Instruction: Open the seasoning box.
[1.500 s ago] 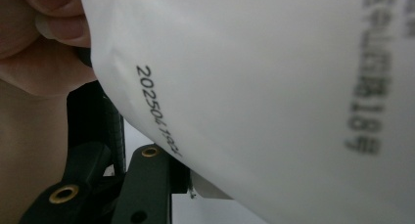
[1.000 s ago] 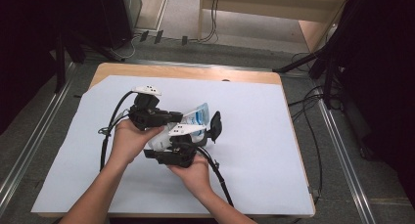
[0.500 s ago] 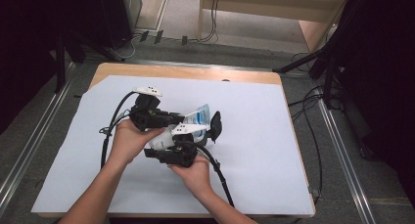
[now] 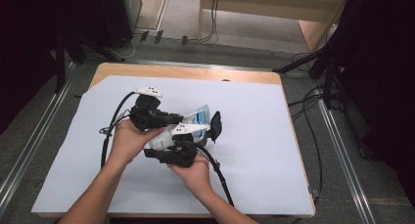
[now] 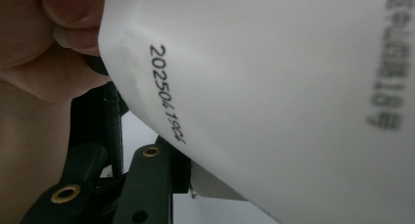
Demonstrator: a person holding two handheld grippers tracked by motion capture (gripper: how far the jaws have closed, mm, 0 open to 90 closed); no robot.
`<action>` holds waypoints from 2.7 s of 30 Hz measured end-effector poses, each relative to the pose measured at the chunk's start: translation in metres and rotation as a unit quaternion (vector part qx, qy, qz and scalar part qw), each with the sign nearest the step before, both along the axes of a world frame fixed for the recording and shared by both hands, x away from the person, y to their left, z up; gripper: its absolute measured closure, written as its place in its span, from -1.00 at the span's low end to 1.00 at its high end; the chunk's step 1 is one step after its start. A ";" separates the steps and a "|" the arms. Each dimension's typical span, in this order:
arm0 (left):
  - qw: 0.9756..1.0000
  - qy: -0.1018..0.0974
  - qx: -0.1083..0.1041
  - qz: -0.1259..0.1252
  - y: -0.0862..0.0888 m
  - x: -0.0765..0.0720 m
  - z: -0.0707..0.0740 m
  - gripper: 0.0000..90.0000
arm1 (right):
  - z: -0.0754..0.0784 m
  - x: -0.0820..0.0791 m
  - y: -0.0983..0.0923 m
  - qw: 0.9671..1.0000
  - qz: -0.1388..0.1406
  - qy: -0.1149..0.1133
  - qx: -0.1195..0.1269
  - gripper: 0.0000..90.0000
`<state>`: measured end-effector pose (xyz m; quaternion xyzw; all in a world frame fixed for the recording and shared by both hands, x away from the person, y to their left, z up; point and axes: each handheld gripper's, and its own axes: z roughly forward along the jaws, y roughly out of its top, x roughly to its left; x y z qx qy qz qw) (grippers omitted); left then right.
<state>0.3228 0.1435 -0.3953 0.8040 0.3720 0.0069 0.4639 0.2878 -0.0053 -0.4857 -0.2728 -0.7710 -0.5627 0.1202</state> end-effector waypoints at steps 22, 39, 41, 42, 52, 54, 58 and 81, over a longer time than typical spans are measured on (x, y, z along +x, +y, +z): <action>0.999 -0.032 0.002 0.016 -0.002 -0.004 0.002 1.00 | 0.003 0.000 -0.002 1.000 -0.006 -0.002 -0.005 0.40; 1.000 -0.004 -0.015 -0.001 -0.001 -0.001 0.000 0.93 | 0.004 0.003 -0.004 1.000 0.004 0.014 0.017 0.41; 1.000 -0.007 -0.013 0.000 -0.001 -0.002 0.000 0.95 | 0.004 0.003 -0.004 1.000 0.004 0.015 0.019 0.41; 1.000 -0.007 -0.012 0.001 -0.001 -0.002 0.000 0.95 | 0.004 0.003 -0.004 1.000 0.005 0.015 0.019 0.41; 1.000 -0.023 -0.005 0.015 0.000 -0.004 0.002 1.00 | 0.004 0.002 -0.002 1.000 0.000 0.003 0.009 0.39; 1.000 -0.023 -0.007 0.019 0.000 -0.004 0.003 1.00 | 0.005 0.002 -0.002 1.000 -0.002 0.003 0.009 0.37; 0.999 -0.027 0.003 0.023 0.000 -0.004 0.002 1.00 | 0.004 0.000 0.000 1.000 -0.011 -0.004 -0.002 0.34; 1.000 -0.005 -0.010 0.004 0.001 -0.002 0.000 0.91 | 0.006 0.003 -0.004 1.000 0.006 0.013 0.021 0.41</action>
